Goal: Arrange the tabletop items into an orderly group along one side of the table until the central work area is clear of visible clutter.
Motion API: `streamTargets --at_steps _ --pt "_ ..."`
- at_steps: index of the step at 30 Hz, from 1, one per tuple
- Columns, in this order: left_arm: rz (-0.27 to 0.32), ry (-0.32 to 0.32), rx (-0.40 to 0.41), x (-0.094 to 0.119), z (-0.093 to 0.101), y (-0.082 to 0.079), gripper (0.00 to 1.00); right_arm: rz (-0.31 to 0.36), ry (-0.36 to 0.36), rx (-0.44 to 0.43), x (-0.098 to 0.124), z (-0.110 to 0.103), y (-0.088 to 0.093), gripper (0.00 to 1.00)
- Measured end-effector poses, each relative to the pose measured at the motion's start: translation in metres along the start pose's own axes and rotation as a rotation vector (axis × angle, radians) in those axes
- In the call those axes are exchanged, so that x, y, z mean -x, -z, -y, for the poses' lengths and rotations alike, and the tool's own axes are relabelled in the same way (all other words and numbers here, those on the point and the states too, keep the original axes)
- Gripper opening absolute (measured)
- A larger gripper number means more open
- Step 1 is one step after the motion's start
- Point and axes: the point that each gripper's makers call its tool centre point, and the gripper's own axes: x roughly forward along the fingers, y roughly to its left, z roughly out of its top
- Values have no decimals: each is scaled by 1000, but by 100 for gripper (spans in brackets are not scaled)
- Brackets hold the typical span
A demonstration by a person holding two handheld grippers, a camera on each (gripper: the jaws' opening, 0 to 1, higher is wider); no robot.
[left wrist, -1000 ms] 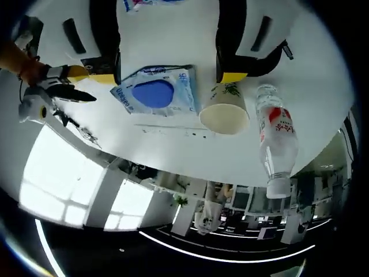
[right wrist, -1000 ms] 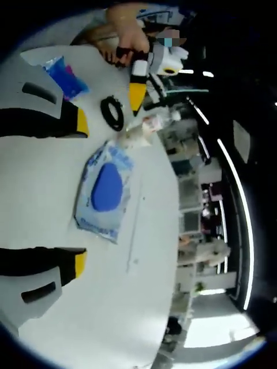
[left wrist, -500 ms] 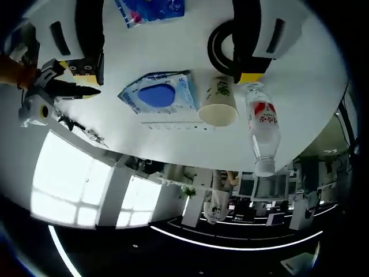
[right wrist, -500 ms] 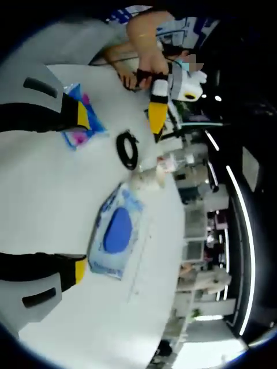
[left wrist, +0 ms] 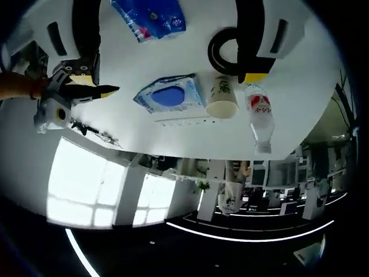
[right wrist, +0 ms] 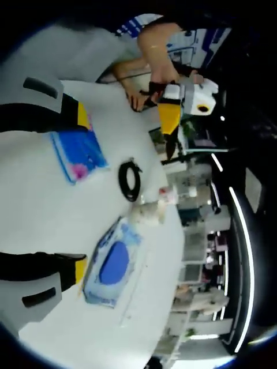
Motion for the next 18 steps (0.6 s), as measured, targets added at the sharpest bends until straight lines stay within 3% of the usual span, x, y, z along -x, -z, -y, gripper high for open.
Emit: streamTargets --at_steps 6,11,18 --pt "-23 9 -43 17 4 9 99 -5 -39 5 -7 -14 3 83" --pt "-9 11 -41 29 7 12 99 -7 -55 8 -15 -23 4 82" --pt "4 -12 -38 40 3 14 99 15 -17 -14 -31 -22 6 79"
